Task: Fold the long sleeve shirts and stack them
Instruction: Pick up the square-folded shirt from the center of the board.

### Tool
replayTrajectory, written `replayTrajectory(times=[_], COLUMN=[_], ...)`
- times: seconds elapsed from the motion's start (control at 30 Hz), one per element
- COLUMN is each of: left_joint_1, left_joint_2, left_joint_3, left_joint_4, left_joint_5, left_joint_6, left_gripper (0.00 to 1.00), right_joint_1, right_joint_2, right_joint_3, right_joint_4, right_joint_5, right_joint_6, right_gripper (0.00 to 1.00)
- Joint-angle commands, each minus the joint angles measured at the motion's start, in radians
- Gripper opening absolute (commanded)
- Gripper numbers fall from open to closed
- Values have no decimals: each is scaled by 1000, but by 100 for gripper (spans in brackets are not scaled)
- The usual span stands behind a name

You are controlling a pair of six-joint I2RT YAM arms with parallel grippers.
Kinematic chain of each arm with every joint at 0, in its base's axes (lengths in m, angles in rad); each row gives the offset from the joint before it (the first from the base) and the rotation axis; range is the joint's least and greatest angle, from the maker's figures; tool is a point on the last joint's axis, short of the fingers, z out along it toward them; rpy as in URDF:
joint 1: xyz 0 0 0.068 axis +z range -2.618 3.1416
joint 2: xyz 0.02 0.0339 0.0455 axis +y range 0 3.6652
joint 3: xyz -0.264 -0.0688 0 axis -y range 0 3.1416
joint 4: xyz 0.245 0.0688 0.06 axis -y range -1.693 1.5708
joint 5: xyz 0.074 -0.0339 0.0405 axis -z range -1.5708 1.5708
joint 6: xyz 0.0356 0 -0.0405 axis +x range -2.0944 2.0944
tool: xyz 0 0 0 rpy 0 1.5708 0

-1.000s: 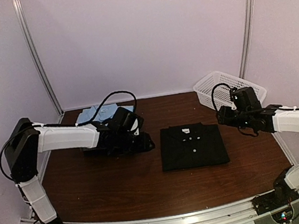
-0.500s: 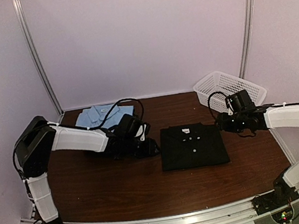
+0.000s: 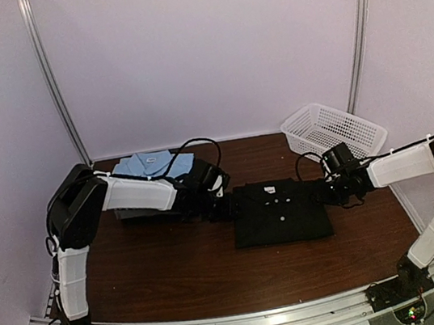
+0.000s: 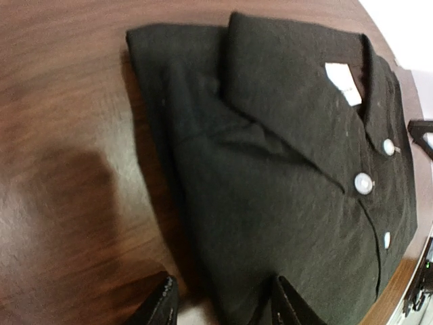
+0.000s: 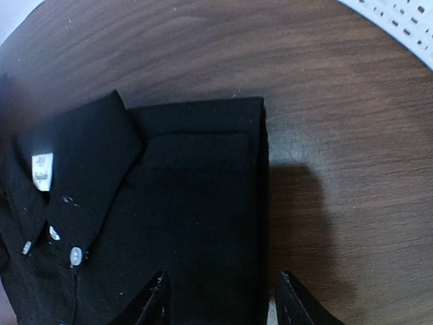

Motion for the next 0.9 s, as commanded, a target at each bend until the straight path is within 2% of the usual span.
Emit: replayTrajectory(times=[0.0, 0.3, 0.5, 0.67, 0.83, 0.87], left_joint_1=[1, -13, -21, -22, -24, -24], left_joint_2=[46, 97, 142, 152, 134, 127], left_joint_3=[36, 100, 135, 157, 180, 182], left_joint_4=[-50, -90, -94, -89, -88, -89], left_joint_5=[-11, 8, 48, 84, 109, 110], left_joint_6=[16, -14, -40, -71, -92, -92], left_gripper=[49, 47, 36, 22, 0, 0], right_joint_1=[-7, -5, -4, 6, 28, 29], right_joint_2=[50, 100, 86, 78, 52, 44], right_joint_3=[-26, -44, -61, -65, -48, -47], right_joint_4=[37, 72, 72, 89, 89, 89], right_joint_5=[-31, -62, -82, -138, -166, -173], right_joint_6=[-16, -15, -20, -8, 11, 15], right_gripper=[52, 49, 44, 28, 12, 8])
